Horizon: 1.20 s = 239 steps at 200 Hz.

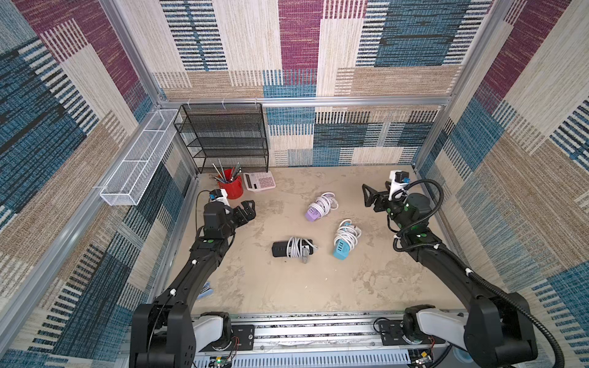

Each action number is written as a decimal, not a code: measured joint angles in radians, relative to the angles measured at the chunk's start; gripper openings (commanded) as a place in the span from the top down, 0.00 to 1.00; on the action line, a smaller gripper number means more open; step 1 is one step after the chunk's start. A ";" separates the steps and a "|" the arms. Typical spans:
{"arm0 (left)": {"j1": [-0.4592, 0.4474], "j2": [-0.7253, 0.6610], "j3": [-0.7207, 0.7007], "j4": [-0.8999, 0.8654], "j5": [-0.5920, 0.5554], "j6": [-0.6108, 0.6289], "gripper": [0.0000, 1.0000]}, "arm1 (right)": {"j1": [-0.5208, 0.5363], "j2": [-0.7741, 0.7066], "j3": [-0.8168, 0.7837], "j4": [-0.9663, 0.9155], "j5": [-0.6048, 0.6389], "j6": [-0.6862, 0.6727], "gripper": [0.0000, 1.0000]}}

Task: Unwrap the cord wrapped around the power strip
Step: Pick up the power strip from the center of the board.

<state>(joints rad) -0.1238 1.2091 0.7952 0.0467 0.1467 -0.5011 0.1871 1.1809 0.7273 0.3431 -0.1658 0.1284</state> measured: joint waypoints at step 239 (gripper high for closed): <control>-0.326 0.766 0.306 0.231 0.317 -0.290 0.09 | 0.037 0.006 0.062 -0.201 -0.153 0.047 0.02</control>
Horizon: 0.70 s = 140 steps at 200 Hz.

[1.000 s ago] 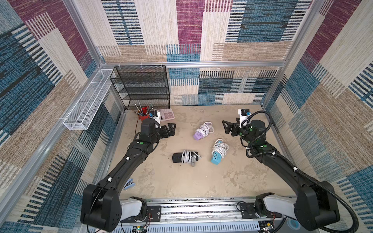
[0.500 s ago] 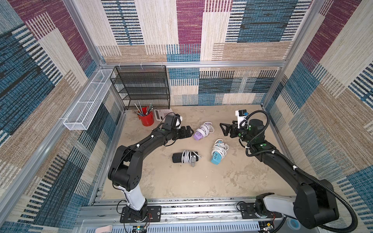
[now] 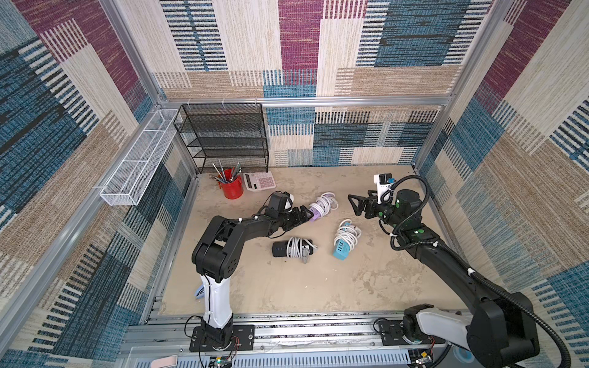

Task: Unwrap the cord wrapped around the power strip
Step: Pick up the power strip from the center of the board.

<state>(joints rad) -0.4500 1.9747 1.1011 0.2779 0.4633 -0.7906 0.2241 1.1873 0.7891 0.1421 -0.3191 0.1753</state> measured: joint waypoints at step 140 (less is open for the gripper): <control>-0.031 0.075 -0.100 0.416 -0.046 -0.164 0.34 | 0.000 -0.011 -0.013 0.003 -0.014 0.018 0.02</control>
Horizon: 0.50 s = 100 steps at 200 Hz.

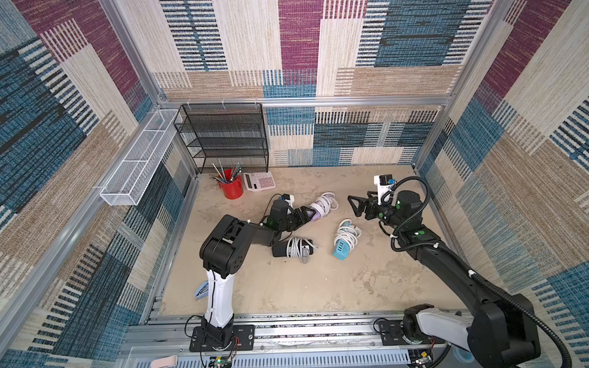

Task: Unwrap the cord wrapped around the power strip
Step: Pick up the power strip from the center of the board.

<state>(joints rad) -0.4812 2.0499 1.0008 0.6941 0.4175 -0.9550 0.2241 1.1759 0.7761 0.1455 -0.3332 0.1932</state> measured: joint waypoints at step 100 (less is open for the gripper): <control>-0.019 0.069 -0.010 0.147 -0.046 -0.064 0.36 | 0.000 -0.010 -0.011 0.008 -0.001 0.000 0.02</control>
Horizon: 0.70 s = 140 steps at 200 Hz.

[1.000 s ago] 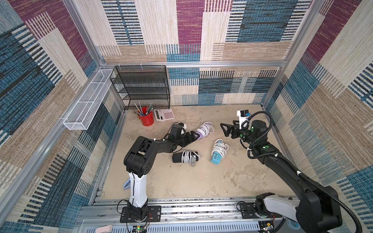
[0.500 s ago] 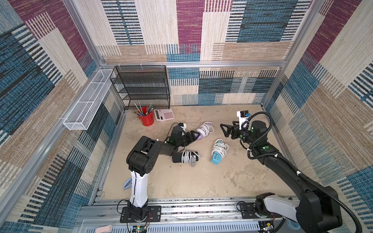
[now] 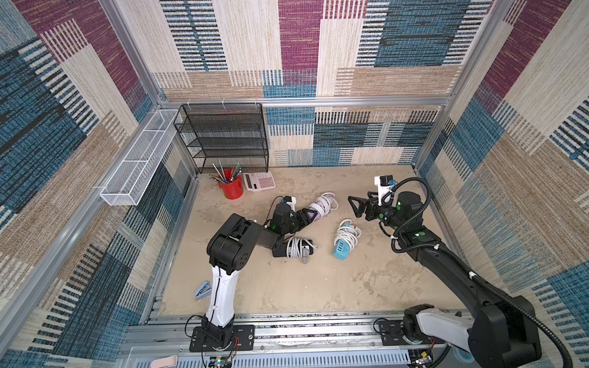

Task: Unwrap the cord wrapped around the power strip
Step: Pick up the power strip from the center of the board.

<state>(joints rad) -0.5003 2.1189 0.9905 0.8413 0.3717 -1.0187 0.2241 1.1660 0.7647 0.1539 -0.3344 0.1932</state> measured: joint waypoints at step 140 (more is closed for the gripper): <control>-0.018 0.067 0.018 0.164 -0.050 -0.044 0.63 | 0.000 0.013 0.000 0.021 -0.023 0.004 0.02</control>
<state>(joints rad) -0.5182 2.1857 1.0080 1.0058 0.3218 -1.0626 0.2241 1.1790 0.7647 0.1745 -0.3569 0.1970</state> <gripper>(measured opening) 0.429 0.984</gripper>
